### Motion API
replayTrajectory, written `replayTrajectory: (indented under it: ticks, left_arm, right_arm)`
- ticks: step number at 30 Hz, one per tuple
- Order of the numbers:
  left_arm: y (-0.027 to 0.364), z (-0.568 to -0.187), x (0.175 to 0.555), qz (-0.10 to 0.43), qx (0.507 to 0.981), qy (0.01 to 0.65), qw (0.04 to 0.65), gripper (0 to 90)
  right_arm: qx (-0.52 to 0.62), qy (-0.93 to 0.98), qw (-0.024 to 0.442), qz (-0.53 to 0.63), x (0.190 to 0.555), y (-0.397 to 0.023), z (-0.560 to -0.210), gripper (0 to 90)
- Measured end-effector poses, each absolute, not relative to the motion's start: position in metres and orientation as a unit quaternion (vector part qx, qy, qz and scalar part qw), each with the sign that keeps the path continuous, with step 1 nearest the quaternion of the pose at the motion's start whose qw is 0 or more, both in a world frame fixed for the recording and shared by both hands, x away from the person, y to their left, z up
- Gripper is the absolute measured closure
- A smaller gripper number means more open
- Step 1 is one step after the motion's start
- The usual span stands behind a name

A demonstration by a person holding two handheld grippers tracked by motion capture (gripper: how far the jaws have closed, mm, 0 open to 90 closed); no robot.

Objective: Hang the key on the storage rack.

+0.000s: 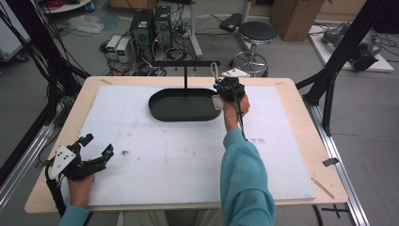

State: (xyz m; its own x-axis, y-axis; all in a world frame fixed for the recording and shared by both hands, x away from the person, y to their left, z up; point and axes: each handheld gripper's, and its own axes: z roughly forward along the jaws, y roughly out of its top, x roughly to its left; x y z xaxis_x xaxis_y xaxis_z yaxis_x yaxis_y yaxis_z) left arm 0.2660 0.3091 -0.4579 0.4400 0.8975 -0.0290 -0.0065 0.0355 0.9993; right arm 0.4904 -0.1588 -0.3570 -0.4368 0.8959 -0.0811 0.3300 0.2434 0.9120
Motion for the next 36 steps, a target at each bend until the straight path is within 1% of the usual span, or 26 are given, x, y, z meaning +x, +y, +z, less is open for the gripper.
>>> replayTrajectory:
  ticks: [10,20,24,26,30,31,32,33,34,35,36]
  left_arm:
    - [0.309,-0.458,0.266,0.37,0.589,0.379,0.611,13.2]
    - [0.309,-0.458,0.266,0.37,0.589,0.379,0.611,13.2]
    - [0.309,-0.458,0.266,0.37,0.588,0.378,0.611,13.2]
    - [0.309,-0.458,0.266,0.37,0.589,0.379,0.611,13.2]
    - [0.309,-0.458,0.266,0.37,0.588,0.378,0.611,13.2]
    - [0.309,-0.458,0.266,0.37,0.588,0.378,0.611,13.2]
    - [0.309,-0.458,0.266,0.37,0.588,0.378,0.611,13.2]
    - [0.309,-0.458,0.266,0.371,0.588,0.378,0.611,13.2]
    - [0.309,-0.458,0.266,0.37,0.588,0.378,0.611,13.2]
    - [0.309,-0.458,0.266,0.371,0.588,0.378,0.611,13.2]
    - [0.308,-0.458,0.266,0.371,0.588,0.378,0.611,13.2]
  right_arm:
    - [0.428,0.719,0.321,0.444,0.495,-0.158,-0.364,82.2]
    - [0.429,0.726,0.303,0.444,0.501,-0.155,-0.37,81.8]
    - [0.425,0.728,0.298,0.447,0.502,-0.156,-0.37,80.4]
    - [0.426,0.731,0.294,0.445,0.502,-0.156,-0.371,78.3]
    - [0.426,0.731,0.292,0.446,0.502,-0.157,-0.371,70.5]
    - [0.426,0.73,0.289,0.449,0.502,-0.158,-0.37,66.3]
    - [0.427,0.729,0.284,0.454,0.502,-0.159,-0.37,60.3]
    - [0.428,0.724,0.286,0.459,0.502,-0.159,-0.37,49.9]
    - [0.426,0.721,0.281,0.468,0.501,-0.16,-0.37,43.3]
    - [0.426,0.718,0.277,0.475,0.501,-0.161,-0.369,34.1]
    - [0.427,0.716,0.277,0.477,0.5,-0.161,-0.368,27.1]
